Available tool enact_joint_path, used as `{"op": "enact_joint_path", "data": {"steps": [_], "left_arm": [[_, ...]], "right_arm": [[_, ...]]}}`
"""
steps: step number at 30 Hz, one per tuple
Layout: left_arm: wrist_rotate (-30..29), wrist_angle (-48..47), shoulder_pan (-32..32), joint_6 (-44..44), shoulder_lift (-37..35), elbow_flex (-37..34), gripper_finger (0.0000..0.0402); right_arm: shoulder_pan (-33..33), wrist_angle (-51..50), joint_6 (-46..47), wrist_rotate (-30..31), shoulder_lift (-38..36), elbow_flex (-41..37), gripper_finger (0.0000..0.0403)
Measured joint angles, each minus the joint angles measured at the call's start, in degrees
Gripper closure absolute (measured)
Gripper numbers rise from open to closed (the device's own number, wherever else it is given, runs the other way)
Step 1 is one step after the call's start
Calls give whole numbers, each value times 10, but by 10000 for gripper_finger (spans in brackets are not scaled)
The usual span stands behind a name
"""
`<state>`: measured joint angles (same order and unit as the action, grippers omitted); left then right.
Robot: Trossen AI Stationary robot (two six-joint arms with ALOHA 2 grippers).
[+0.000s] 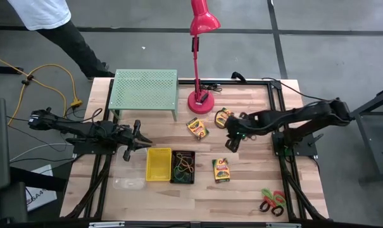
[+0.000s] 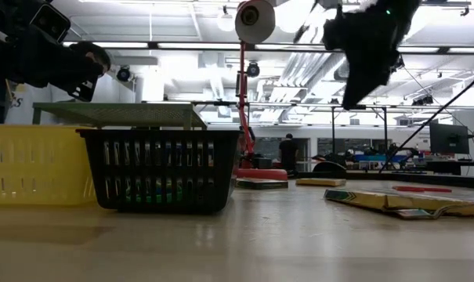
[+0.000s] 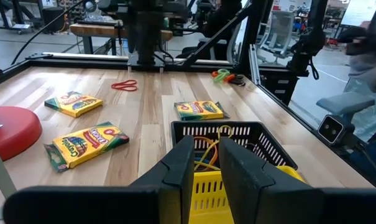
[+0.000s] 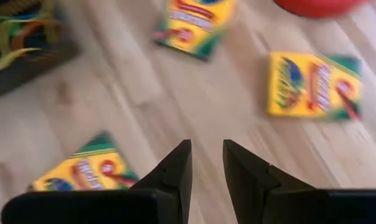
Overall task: Pick & Place Office Desk Supplies
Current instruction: Put the red rubber band into the black bin
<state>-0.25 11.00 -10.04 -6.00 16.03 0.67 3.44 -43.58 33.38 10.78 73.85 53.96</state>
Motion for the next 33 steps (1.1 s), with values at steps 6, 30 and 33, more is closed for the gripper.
{"op": "enact_joint_path", "data": {"steps": [6, 30, 33], "left_arm": [[0, 2, 0, 0, 0, 0, 330], [0, 2, 0, 0, 0, 0, 330], [0, 2, 0, 0, 0, 0, 330]], "right_arm": [[-35, -45, 85, 42, -20, -79, 324], [-88, -35, 241, 32, -21, -230, 324], [-88, -35, 253, 24, -21, -239, 324]]}}
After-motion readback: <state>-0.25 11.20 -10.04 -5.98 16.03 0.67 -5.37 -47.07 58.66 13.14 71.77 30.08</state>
